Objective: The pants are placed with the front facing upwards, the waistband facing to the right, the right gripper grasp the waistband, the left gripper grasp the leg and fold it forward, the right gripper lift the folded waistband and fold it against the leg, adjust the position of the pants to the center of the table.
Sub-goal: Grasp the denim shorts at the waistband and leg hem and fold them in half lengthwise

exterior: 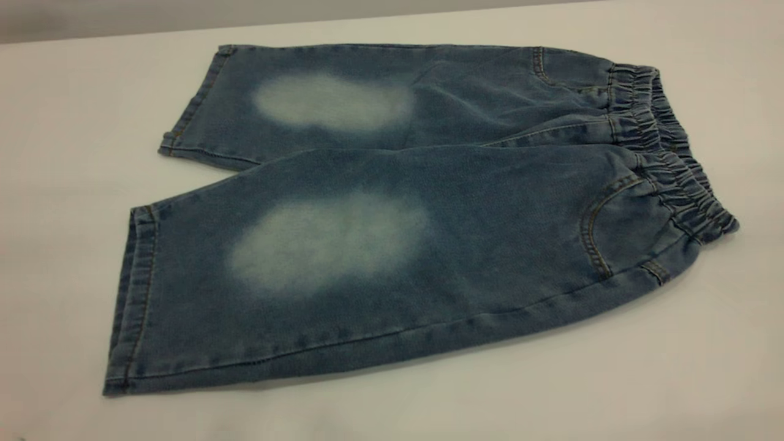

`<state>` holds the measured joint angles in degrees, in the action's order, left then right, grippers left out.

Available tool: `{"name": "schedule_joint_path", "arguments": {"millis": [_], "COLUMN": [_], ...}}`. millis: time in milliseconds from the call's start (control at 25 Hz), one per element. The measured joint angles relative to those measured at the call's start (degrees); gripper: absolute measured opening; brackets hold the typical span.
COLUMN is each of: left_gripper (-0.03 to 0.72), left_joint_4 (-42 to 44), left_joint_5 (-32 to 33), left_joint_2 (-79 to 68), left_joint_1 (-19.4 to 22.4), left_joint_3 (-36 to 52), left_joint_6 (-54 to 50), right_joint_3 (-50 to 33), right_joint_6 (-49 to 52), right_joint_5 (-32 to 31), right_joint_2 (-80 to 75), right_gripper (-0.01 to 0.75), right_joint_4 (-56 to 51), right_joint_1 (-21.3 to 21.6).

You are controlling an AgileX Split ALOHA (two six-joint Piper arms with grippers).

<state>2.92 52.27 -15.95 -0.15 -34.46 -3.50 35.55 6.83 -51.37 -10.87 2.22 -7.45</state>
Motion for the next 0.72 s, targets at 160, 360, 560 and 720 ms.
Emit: {"name": "schedule_joint_path", "arguments": {"millis": [160,360,560,720], "left_gripper": [0.526,0.526,0.526,0.526], "left_joint_4": [-2.92,-5.76,-9.7,-12.23], "left_joint_5": [-6.21,-9.43,-13.2,-18.47], "left_joint_2": [-9.37,-22.12,-34.33,-43.41], "left_joint_1": [0.0,0.0,0.0,0.0], "left_joint_3": [-5.06,-12.29,-17.31,-18.52], "left_joint_6": [0.65,2.7,3.5,4.41], "right_joint_3": [4.75,10.11,10.86,10.86], "right_joint_6": [0.75,0.5,-0.4,-4.11], "right_joint_5": [4.11,5.43,8.77,13.67], "right_joint_2": [-10.09,-23.8,-35.76,-43.02], "right_gripper": [0.491,0.491,0.491,0.491], "right_joint_4": [-2.22,-5.31,-10.15,-14.96], "right_joint_1": [-0.02,-0.02,-0.02,-0.02]}}
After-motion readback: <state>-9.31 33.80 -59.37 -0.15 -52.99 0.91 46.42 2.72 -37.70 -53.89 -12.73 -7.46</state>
